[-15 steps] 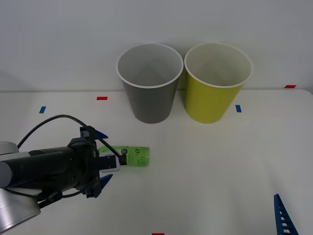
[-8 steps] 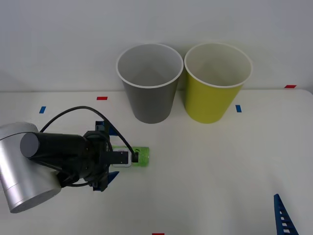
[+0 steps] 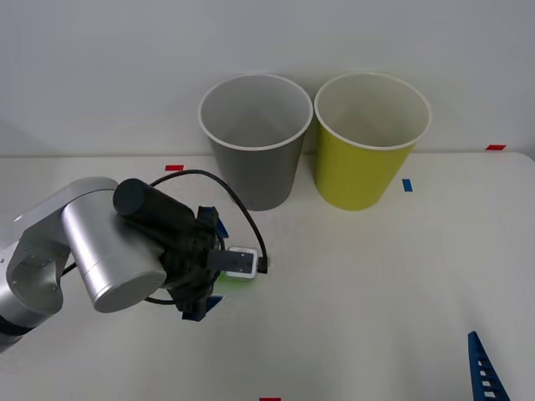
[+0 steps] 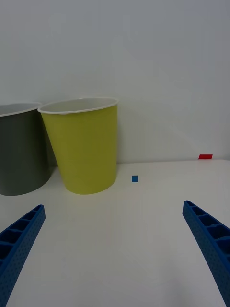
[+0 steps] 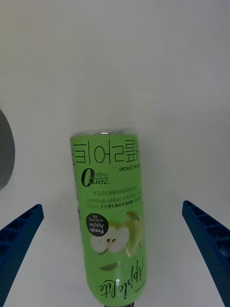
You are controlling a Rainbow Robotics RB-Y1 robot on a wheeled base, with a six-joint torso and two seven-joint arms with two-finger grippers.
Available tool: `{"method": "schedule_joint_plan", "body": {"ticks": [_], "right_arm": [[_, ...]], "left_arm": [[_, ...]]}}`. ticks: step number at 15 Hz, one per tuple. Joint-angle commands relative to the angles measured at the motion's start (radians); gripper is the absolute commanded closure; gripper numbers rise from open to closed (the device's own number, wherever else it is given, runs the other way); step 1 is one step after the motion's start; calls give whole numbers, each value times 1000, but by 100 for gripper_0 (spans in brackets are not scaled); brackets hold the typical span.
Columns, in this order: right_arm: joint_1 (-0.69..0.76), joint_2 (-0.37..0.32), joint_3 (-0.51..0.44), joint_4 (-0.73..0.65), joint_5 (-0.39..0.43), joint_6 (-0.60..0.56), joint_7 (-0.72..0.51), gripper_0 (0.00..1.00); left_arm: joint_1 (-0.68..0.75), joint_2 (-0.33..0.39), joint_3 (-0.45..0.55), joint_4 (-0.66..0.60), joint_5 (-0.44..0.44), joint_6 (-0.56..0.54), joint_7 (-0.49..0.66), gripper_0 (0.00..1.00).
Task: Put cans in the gray bin and PET bottles in the light green bin.
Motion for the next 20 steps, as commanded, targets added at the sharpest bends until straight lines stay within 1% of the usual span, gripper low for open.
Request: {"method": "schedule_joint_plan", "body": {"ticks": [1, 3, 6, 9, 11, 14, 16, 20], "right_arm": [[0, 0, 0, 0, 0, 0, 0, 0], [0, 0, 0, 0, 0, 0, 0, 0], [0, 0, 0, 0, 0, 0, 0, 0], [0, 0, 0, 0, 0, 0, 0, 0], [0, 0, 0, 0, 0, 0, 0, 0], [0, 0, 0, 0, 0, 0, 0, 0], [0, 0, 0, 0, 0, 0, 0, 0], [0, 0, 0, 0, 0, 0, 0, 0]], "left_arm": [[-37, -68, 0, 99, 2, 1, -9, 0], [-64, -87, 0, 145, 4, 15, -69, 0], [-103, -124, 0, 183, 2, 90, -78, 0], [-116, -180, 0, 278, 13, 96, -109, 0], [-129, -205, 0, 333, 7, 98, -184, 0], [-159, -233, 0, 399, 16, 126, -193, 0], [-178, -234, 2, 453, 16, 127, -191, 0], [-196, -245, 6, 501, 2, 127, -185, 0]]}}
